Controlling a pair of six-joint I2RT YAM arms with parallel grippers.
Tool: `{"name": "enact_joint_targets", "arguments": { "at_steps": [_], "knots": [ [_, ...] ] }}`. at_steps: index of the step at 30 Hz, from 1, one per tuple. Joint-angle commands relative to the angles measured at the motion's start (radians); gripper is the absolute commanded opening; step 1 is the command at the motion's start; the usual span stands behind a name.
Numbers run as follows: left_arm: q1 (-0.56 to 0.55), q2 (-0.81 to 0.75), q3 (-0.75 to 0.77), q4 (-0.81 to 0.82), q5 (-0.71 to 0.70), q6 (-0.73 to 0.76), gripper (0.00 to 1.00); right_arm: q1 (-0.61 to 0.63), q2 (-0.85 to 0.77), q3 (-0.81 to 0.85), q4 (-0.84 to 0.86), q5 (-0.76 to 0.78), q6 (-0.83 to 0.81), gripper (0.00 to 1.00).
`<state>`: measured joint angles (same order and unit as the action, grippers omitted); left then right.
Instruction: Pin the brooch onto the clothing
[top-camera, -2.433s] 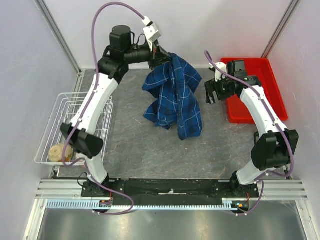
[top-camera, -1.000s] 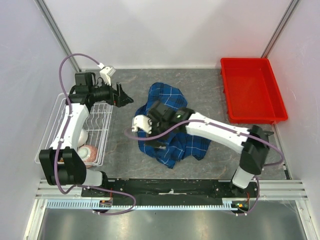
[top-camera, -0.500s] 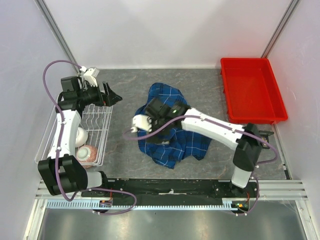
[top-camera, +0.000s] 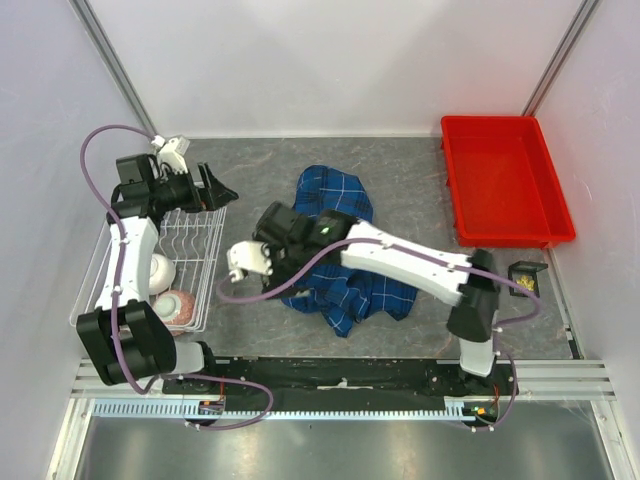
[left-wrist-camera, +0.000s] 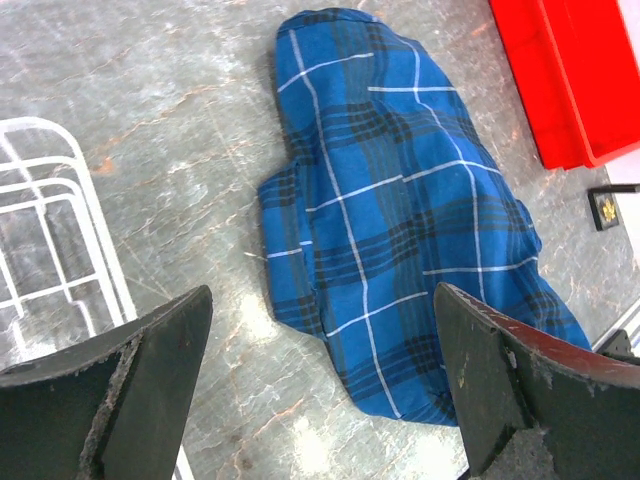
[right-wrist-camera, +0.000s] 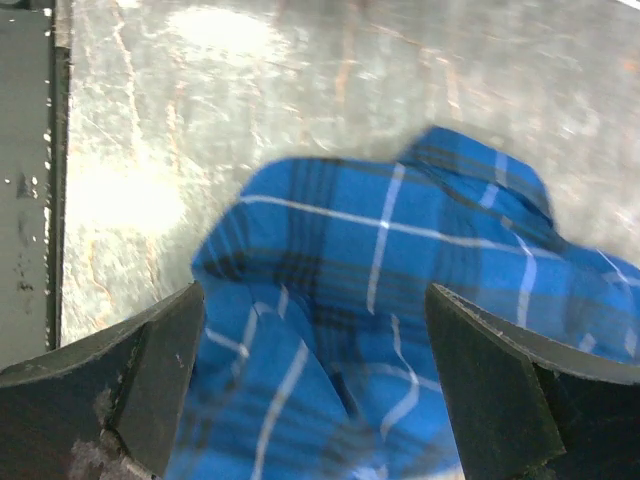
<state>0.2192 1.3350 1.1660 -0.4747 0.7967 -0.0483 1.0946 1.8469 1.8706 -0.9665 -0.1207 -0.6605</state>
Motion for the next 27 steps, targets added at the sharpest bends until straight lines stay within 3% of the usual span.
{"name": "enact_joint_targets", "arguments": {
  "at_steps": [1,8,13,14,16,18,22,27],
  "knots": [
    [0.057,0.029,0.044,-0.001,0.048,-0.058,0.98,0.057,0.135,-0.022,0.049,-0.010,-0.005,0.98],
    [0.089,0.029,0.021,-0.004,0.053,-0.045,0.98,0.090,0.204,-0.201,0.221,0.116,0.007,0.97],
    [0.092,0.027,0.000,0.007,0.050,-0.042,0.98,0.093,0.238,-0.325,0.296,0.211,0.018,0.90],
    [0.092,0.027,-0.005,0.011,0.050,-0.042,0.98,0.091,0.239,-0.340,0.301,0.225,0.012,0.73],
    [0.092,0.027,-0.006,0.015,0.053,-0.041,0.96,0.090,0.230,-0.338,0.286,0.266,-0.004,0.50],
    [0.092,0.026,-0.006,0.022,0.074,-0.032,0.94,0.071,0.207,-0.314,0.273,0.283,-0.010,0.04],
    [0.092,0.024,-0.006,0.056,0.130,-0.018,0.88,0.016,0.089,-0.145,0.232,0.212,0.025,0.00],
    [0.077,0.004,-0.026,0.156,0.223,0.047,0.82,-0.059,-0.101,-0.067,0.235,0.151,0.093,0.00]
  ]
}}
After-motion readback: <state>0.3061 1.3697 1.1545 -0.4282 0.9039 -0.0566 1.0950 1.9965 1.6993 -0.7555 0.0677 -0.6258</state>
